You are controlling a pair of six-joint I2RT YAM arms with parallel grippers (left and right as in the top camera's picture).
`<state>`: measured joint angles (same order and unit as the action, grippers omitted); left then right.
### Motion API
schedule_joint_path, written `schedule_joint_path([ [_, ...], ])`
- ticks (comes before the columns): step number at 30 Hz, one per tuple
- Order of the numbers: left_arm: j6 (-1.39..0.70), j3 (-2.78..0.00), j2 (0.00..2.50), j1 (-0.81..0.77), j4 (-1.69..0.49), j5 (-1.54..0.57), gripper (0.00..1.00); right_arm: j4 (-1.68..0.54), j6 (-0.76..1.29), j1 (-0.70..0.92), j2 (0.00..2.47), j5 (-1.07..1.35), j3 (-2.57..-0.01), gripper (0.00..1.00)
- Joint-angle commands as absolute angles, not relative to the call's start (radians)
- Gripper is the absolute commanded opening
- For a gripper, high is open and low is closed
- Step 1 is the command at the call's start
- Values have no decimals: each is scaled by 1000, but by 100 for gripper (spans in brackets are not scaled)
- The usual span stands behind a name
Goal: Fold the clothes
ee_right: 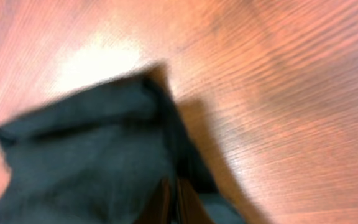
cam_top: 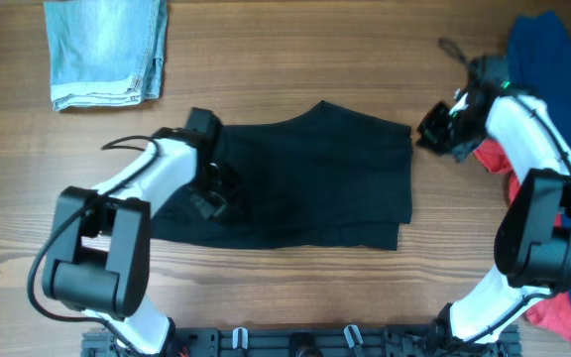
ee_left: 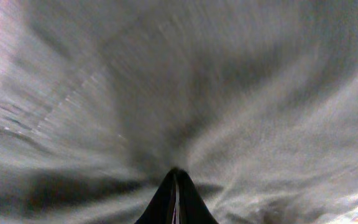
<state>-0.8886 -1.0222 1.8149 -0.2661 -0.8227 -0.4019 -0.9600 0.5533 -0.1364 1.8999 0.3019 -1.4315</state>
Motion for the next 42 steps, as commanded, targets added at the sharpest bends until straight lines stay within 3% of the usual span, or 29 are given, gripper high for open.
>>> schedule_joint_path([
  [1,-889,-1055,1720,-317,-869,-200,4,-1156,444,-125,1852,248,-1682,4],
  [3,-835,-1070,1666,-313,-925,-76,4,-1250,364,-84,1807,298,-1703,4],
  [7,-762,-1067,1675,-311,-996,-72,4,-1353,385,134,1800,251,-1636,4],
  [9,-763,-1066,1676,-306,-999,-25,4,-1250,495,278,1800,204,-1509,4],
  [12,-762,-1066,1683,-229,-1000,23,5,-1136,584,359,1801,213,-1311,4],
  [20,-732,-1064,1849,-97,-954,41,4,-823,676,358,1801,303,-991,5],
  [25,-733,-1064,1867,-15,-950,-10,6,-702,725,252,1816,293,-907,4],
  [32,-854,-1064,1867,-92,-897,-281,8,-568,596,-100,1949,281,-963,9],
  [36,-879,-1065,1866,-215,-791,-268,9,-742,471,-202,1996,315,-1160,4],
  [40,-815,-1140,1836,-190,-889,-124,4,-968,440,-200,1857,315,-1367,4],
  [42,-857,-1179,1796,-183,-969,-21,4,-989,418,-196,1742,316,-1390,11],
])
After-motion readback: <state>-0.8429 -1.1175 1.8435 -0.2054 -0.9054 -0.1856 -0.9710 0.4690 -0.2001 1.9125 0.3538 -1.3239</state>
